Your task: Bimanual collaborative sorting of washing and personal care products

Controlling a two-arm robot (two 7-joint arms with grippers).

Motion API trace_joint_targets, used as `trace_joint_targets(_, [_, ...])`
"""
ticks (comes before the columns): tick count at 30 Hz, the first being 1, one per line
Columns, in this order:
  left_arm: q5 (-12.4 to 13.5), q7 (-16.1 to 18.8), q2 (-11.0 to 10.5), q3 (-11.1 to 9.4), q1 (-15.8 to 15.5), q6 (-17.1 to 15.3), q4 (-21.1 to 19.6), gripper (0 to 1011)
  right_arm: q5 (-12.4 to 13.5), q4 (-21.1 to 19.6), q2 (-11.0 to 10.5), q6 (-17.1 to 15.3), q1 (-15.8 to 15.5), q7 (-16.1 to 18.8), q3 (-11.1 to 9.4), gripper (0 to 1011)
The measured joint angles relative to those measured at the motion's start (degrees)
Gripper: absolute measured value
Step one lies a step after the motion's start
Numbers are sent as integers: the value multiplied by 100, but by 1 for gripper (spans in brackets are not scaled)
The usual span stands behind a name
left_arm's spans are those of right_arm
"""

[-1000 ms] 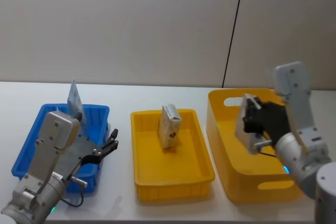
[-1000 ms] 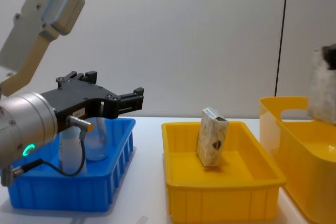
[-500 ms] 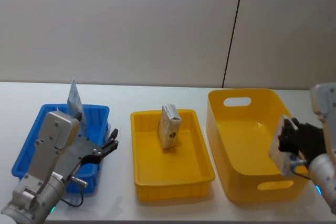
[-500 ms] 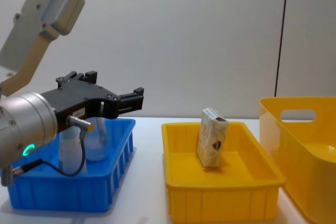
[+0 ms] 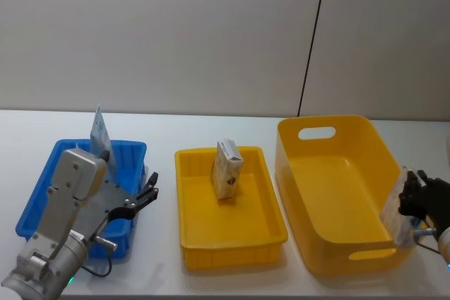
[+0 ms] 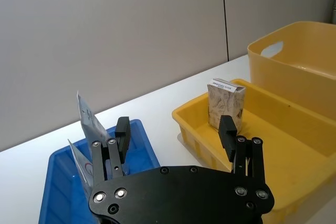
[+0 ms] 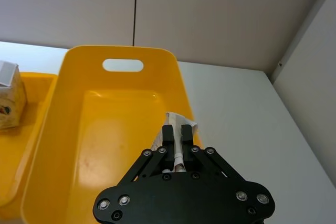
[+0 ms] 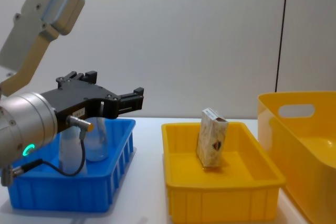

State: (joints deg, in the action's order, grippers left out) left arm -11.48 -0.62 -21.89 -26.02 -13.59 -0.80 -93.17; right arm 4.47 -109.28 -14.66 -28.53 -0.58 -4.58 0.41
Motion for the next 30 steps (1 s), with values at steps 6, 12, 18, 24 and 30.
trace_joint_targets(6, [0,0,0,0,-1,0,0,1001,-45,8,-59,99,-11,36,-68,72])
trace_joint_targets(12, [0,0,0,0,0,0,0,1001,-108,9,-131,174,42,98,-114,72])
trace_joint_targets(18, [0,0,0,0,0,0,0,1001,-159,47,-210,230,168,182,-136,72])
trace_joint_targets(24, [0,0,0,0,0,0,0,1001,-169,188,-273,287,345,319,-142,72])
trace_joint_targets(30, [0,0,0,0,0,0,0,1001,-146,412,-293,384,518,462,-150,66])
